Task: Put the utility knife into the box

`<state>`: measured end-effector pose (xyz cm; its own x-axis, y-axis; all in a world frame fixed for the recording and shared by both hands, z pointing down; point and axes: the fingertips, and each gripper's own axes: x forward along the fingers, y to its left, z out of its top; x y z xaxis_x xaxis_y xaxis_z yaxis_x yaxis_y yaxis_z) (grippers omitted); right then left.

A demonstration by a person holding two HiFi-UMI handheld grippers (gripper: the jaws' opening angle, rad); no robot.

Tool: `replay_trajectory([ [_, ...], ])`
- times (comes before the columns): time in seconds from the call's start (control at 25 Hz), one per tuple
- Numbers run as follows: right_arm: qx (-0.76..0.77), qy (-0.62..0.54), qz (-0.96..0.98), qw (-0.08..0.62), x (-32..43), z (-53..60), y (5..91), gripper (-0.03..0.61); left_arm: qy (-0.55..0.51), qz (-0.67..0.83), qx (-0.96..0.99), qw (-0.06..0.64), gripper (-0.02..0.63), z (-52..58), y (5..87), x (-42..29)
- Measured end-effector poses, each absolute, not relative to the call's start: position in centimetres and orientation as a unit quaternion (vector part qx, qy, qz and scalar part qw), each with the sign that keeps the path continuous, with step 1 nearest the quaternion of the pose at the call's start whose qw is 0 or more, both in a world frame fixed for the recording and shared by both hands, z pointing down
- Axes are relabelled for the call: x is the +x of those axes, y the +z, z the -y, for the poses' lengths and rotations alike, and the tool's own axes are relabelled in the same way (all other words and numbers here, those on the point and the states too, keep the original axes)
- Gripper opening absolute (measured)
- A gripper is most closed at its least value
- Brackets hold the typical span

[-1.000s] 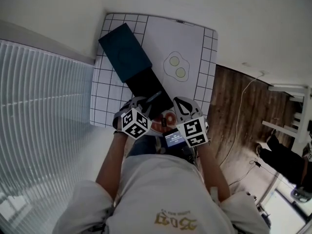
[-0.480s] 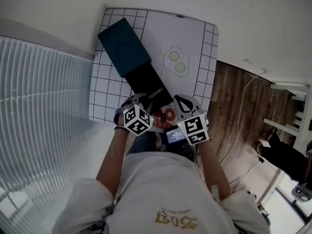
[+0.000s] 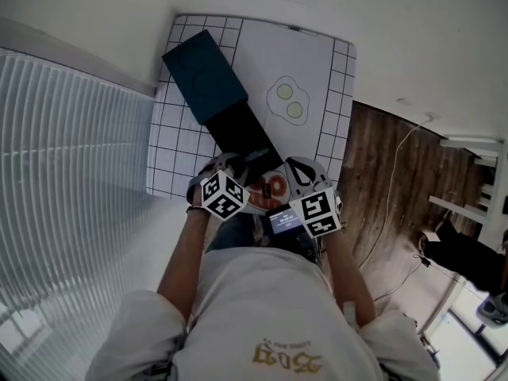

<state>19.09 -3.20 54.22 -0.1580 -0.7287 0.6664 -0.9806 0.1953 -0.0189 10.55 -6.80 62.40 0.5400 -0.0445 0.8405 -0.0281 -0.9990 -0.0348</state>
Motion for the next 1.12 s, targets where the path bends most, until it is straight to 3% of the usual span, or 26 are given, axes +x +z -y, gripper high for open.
replay_trajectory([
  [0.4, 0.597, 0.233, 0.720, 0.268, 18.4, 2.9, 53.7, 0.008, -0.469, -0.032, -0.882, -0.002, 0.103, 7.2, 61.8, 10.0],
  [0.6, 0.608, 0.227, 0.714, 0.263, 18.1, 2.8, 53.0, 0.008, -0.434, -0.062, -0.898, -0.040, 0.089, 7.8, 60.3, 9.7],
  [0.76, 0.621, 0.224, 0.707, 0.253, 18.2, 2.8, 52.3, 0.008, -0.389, -0.096, -0.913, -0.077, 0.012, 8.8, 57.9, 9.1],
  [0.96, 0.658, 0.195, 0.691, 0.226, 18.8, 3.2, 50.3, 0.008, -0.293, -0.134, -0.935, -0.145, 0.008, 10.3, 52.6, 8.5],
  [1.12, 0.696, 0.159, 0.675, 0.187, 19.3, 3.9, 47.2, 0.008, -0.217, -0.180, -0.950, -0.136, 0.008, 12.1, 47.3, 7.6],
])
